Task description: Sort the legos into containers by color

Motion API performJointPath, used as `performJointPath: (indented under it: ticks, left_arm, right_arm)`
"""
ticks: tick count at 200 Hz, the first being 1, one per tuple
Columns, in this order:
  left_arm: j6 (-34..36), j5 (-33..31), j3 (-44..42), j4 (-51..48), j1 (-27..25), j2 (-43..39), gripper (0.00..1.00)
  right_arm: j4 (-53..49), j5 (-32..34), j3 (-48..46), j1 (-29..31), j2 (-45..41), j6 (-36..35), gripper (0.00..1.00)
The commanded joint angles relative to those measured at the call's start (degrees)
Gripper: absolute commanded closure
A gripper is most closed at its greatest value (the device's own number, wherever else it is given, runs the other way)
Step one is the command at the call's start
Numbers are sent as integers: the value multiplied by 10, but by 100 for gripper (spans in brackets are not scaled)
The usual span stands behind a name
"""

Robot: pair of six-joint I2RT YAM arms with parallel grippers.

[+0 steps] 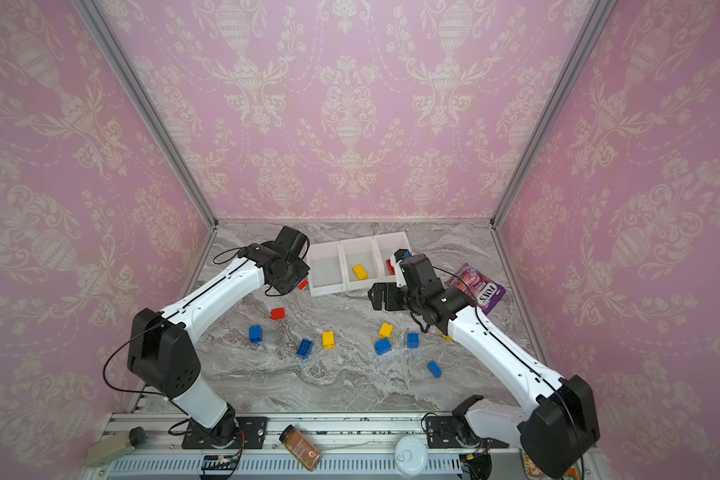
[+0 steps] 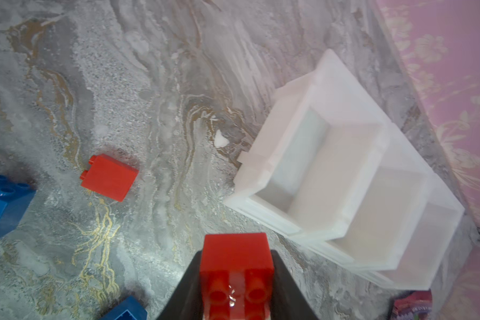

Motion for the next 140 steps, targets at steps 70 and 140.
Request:
performJointPath:
  ticks: [70, 140]
  left_arm:
    - [170, 70, 308, 67, -88, 223, 79]
    - [240, 120, 578, 48, -124, 424, 77]
  right_arm:
    - [-8, 11, -82, -15, -98, 56, 0]
    - [-46, 26, -80, -14, -141, 58, 0]
